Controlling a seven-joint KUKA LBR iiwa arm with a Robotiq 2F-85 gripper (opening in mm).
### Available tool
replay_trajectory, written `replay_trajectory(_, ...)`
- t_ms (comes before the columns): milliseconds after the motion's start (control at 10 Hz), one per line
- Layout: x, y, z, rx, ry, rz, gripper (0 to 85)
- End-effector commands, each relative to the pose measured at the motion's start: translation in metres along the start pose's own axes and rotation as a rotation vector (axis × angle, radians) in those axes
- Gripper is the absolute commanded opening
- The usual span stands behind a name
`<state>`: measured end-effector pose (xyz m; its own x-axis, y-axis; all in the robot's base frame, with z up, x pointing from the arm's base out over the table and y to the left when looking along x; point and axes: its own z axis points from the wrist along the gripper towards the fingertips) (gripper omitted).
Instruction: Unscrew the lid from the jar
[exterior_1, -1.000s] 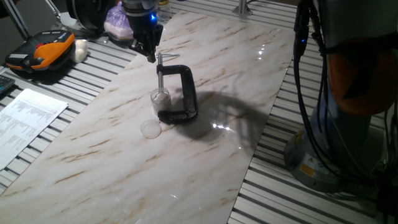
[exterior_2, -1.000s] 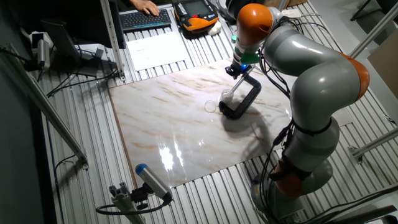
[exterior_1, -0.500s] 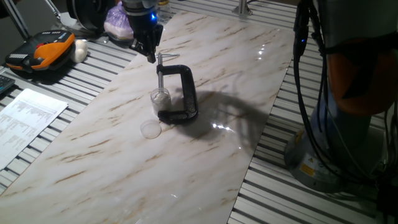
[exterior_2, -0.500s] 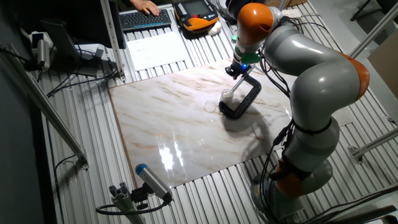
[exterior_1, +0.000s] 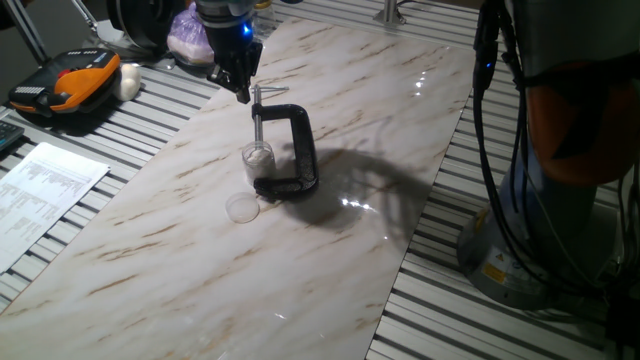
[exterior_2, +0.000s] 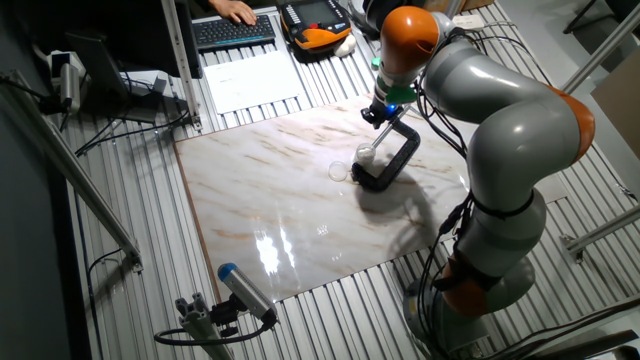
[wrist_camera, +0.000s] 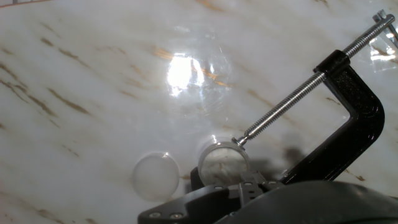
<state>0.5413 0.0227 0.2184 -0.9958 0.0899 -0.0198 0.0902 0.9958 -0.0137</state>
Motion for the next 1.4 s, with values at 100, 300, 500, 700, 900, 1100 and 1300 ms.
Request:
replay_trajectory(100, 0.0, 0.0004, 0.0001, 0.0, -0.003, 0.001, 0.0)
replay_trajectory(300, 0.0002, 0.0005, 0.0001, 0.001, -0.006, 0.001, 0.0)
replay_trajectory(500, 0.0002, 0.0003, 0.0004, 0.001, -0.006, 0.001, 0.0)
replay_trajectory(700, 0.0001, -0.0001, 0.0007, 0.003, -0.007, 0.001, 0.0)
replay_trajectory(900, 0.0, -0.0003, 0.0009, 0.003, -0.008, 0.002, 0.0)
replay_trajectory(1100, -0.0003, -0.0007, 0.0012, 0.008, -0.009, 0.002, 0.0)
replay_trajectory(1300, -0.0005, -0.0009, 0.0012, 0.009, -0.007, 0.002, 0.0)
